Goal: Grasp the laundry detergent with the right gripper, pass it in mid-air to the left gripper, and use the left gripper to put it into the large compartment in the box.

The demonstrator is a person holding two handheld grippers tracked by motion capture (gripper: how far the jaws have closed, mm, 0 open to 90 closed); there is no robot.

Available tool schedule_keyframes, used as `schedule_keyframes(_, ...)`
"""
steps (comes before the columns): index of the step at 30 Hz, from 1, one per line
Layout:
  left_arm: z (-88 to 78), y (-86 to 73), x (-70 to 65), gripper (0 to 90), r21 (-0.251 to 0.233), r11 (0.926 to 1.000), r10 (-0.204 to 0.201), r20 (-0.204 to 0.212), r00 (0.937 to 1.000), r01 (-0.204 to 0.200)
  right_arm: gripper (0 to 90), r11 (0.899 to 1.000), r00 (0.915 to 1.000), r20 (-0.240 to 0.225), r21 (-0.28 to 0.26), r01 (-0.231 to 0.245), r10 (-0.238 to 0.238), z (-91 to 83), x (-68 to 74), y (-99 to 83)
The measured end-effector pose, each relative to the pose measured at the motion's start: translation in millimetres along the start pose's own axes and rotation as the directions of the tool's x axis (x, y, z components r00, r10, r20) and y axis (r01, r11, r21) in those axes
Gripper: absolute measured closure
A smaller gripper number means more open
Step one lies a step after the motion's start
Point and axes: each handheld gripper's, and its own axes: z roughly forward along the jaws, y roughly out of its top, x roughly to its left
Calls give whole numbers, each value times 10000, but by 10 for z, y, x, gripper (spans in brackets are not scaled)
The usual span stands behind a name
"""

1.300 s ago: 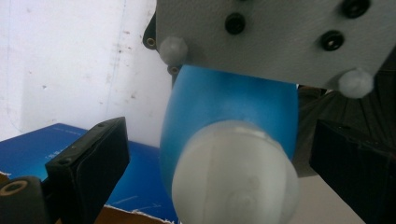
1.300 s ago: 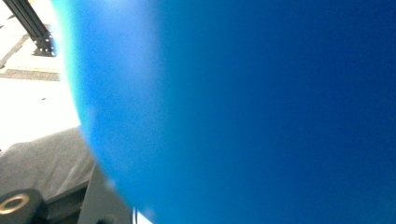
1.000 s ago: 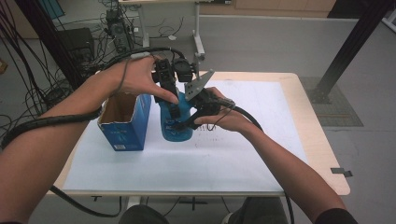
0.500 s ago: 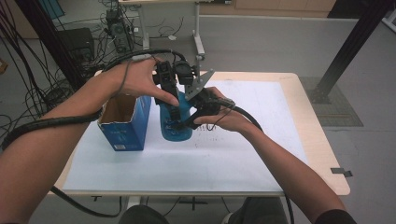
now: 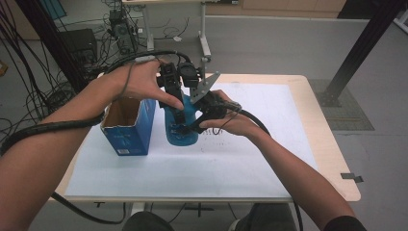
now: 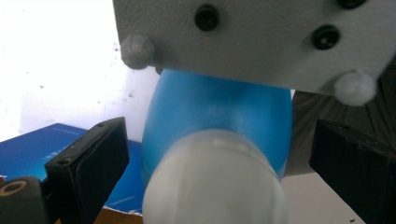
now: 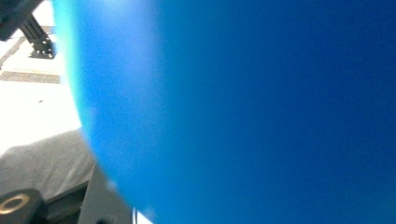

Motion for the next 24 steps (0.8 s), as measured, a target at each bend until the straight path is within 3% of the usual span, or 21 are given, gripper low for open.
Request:
schedule_keyframes(5, 5, 0, 8, 55, 37, 10000, -4, -39, 10000, 4, 433, 9997, 9997, -32, -1, -228, 228, -2, -2, -9)
schedule_keyframes(24, -6, 34, 34, 55, 74, 10000, 35, -138, 9999, -34, 433, 9993, 9994, 45, -109, -357, 357, -43, -38, -27)
